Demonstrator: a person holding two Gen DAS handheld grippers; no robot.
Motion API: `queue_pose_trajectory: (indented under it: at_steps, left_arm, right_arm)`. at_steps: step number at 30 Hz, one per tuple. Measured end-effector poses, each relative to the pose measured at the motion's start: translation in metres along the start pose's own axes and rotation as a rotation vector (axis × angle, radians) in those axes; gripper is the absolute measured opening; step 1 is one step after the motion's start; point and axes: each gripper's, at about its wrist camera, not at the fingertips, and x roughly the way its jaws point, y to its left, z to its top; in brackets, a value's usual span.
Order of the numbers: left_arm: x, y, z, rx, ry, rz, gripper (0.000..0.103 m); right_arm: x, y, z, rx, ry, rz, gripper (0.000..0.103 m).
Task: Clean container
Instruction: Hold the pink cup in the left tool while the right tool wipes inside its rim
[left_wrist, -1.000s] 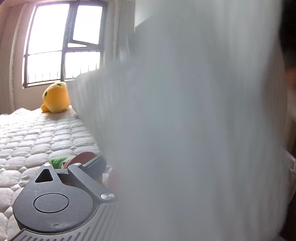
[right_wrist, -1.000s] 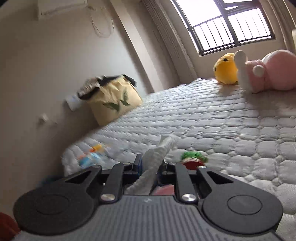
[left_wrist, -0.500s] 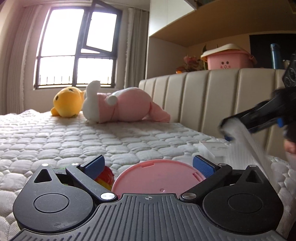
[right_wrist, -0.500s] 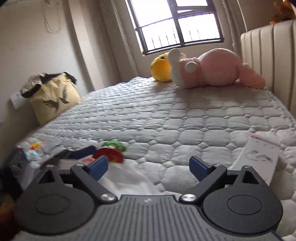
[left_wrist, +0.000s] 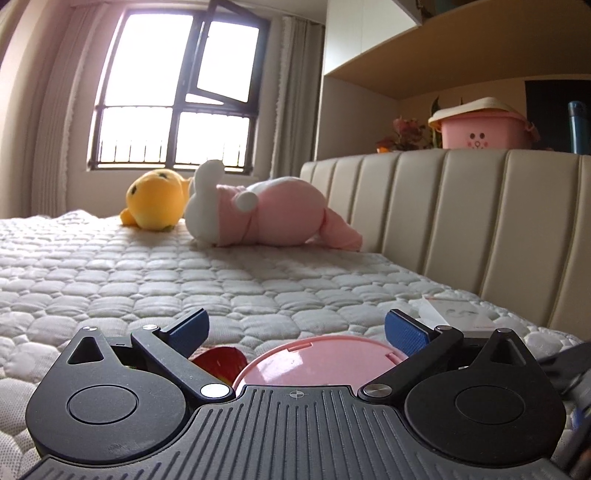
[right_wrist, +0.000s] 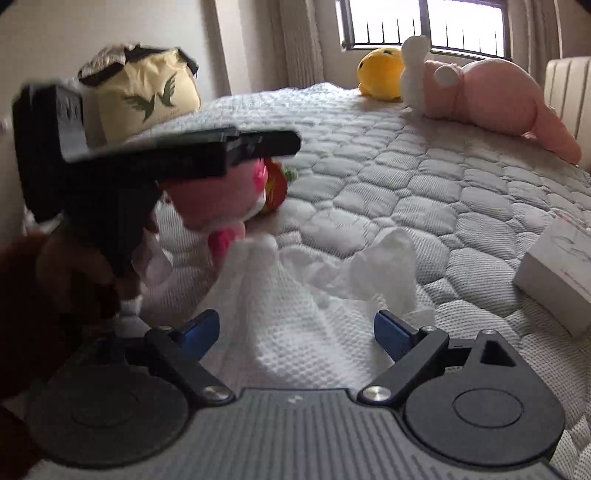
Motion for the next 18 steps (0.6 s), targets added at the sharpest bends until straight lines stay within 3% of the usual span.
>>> queue_pose_trajectory:
  at_steps: [1, 2, 4, 7, 10, 13, 15, 18]
  left_arm:
    - [-0.001, -0.001, 0.0, 0.0, 0.002, -0.003, 0.103]
    - [-0.001, -0.001, -0.001, 0.0, 0.004, -0.003, 0.103]
    - [-0.002, 0.0, -0.001, -0.006, 0.004, -0.005, 0.103]
    - [0.0, 0.0, 0.0, -0.01, 0.004, -0.002, 0.103]
    - [-0.002, 0.001, -0.001, -0.014, 0.001, -0.006, 0.103]
    - [-0.002, 0.001, -0.002, -0.02, 0.003, -0.008, 0.103]
    - [-0.002, 0.001, -0.002, -0.021, 0.005, -0.009, 0.103]
    - [-0.002, 0.0, -0.002, -0.018, 0.009, -0.011, 0.103]
  right_arm:
    - [0.006, 0.006, 0.0, -0.048, -0.004, -0.02, 0.079]
    - [0.002, 0.008, 0.0, -0.073, -0.023, -0.009, 0.051]
    - [-0.013, 0.006, 0.0, -0.054, -0.009, -0.007, 0.005]
    - [-0.034, -0.011, 0.017, 0.007, -0.072, -0.086, 0.005]
    - [-0.063, -0.032, 0.041, 0.136, -0.169, -0.055, 0.005]
    - [-0.089, -0.041, 0.071, 0.27, -0.281, 0.119, 0.005]
    - [-0.096, -0.042, 0.087, 0.343, -0.322, 0.286, 0.005]
    - [-0.082, -0.041, 0.103, 0.417, -0.296, 0.474, 0.006]
